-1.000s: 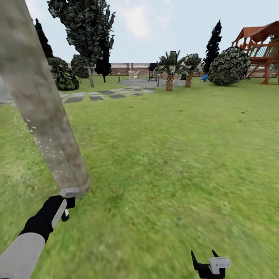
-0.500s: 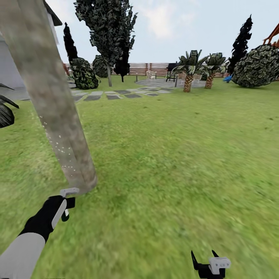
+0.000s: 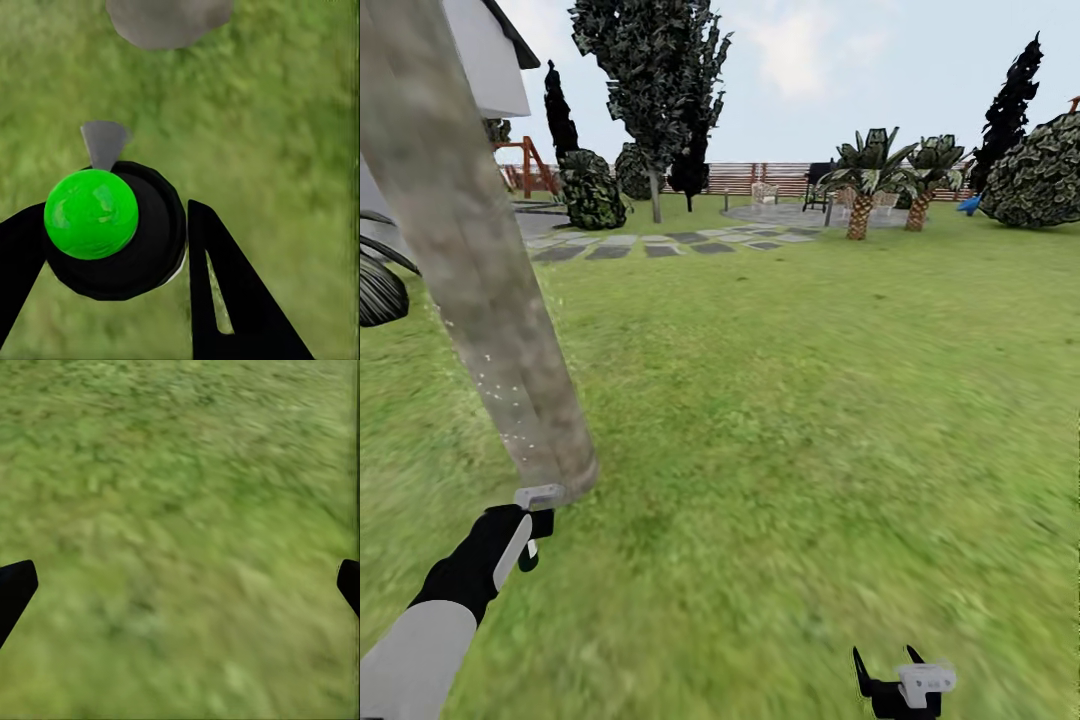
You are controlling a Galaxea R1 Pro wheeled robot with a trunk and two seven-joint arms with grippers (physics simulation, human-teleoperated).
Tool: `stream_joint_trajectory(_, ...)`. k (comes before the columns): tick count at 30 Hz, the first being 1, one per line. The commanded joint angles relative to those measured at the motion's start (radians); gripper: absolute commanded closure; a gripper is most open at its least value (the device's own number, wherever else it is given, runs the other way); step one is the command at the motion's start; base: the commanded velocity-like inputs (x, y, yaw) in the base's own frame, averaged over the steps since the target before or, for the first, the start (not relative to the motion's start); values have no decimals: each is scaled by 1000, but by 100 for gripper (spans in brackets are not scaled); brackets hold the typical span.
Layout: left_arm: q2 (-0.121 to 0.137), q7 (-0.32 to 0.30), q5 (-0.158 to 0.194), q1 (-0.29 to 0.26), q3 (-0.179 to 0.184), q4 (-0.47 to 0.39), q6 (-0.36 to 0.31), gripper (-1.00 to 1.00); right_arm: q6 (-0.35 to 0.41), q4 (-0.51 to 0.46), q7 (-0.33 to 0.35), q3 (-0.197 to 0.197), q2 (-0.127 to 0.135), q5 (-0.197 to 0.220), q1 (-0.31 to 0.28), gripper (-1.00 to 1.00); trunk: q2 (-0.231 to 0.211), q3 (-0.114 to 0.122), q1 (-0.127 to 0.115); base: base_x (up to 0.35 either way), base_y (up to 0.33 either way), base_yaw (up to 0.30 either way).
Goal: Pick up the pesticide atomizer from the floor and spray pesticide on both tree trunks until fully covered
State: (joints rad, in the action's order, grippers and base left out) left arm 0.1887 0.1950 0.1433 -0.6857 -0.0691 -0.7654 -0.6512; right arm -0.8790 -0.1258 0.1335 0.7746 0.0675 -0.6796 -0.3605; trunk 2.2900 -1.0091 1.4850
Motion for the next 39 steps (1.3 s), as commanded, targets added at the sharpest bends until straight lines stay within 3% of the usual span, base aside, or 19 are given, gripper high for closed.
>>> stream_joint_trajectory(1,0,0,-1,0,0,0,0,100,0,0,0,0,0,0,0,-100,0,0,0,146,-271,31)
stream_joint_trajectory(39,-3,0,-1,0,0,1,1,100,0,0,0,0,0,0,0,-100,0,0,0,146,-271,267)
